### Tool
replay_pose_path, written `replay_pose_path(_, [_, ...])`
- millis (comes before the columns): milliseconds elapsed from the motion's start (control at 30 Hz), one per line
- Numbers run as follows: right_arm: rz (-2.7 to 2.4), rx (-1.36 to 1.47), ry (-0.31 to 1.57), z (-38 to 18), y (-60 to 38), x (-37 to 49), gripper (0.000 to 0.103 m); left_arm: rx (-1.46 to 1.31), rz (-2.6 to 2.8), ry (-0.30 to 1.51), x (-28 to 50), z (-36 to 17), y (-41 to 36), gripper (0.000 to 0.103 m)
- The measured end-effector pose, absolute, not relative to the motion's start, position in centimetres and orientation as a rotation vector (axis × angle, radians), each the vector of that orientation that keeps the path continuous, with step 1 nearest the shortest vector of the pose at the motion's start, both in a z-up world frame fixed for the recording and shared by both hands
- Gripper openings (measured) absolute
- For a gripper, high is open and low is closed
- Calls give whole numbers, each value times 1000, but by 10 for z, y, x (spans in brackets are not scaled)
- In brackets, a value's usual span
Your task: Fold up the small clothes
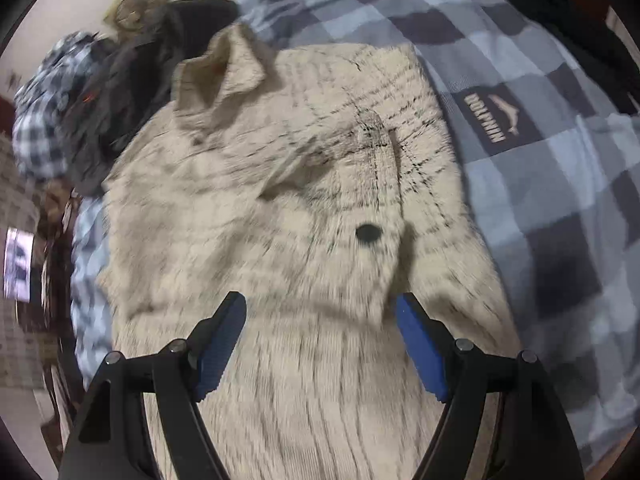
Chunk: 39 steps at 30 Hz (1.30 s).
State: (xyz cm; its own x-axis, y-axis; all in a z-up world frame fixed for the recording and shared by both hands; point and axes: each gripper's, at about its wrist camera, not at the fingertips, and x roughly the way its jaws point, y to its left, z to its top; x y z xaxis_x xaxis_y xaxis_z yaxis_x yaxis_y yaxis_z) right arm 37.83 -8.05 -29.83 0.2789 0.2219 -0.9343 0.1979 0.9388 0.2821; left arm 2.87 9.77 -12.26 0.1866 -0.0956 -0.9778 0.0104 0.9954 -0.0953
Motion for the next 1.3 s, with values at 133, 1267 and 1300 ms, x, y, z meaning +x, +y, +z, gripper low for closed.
replay_pose_path(133, [-37,348,1297,-327,-74,389,74,-96,-74,1381,32,-128,101,103])
replay_pose_path(1267, [-310,296,1309,-245,-148,296,65,-24,-85,1337,37,-115,94,103])
replay_pose_path(1300, [-299,276,1314,-237,-144,285,65,-32,-76,1331,35,-114,96,103])
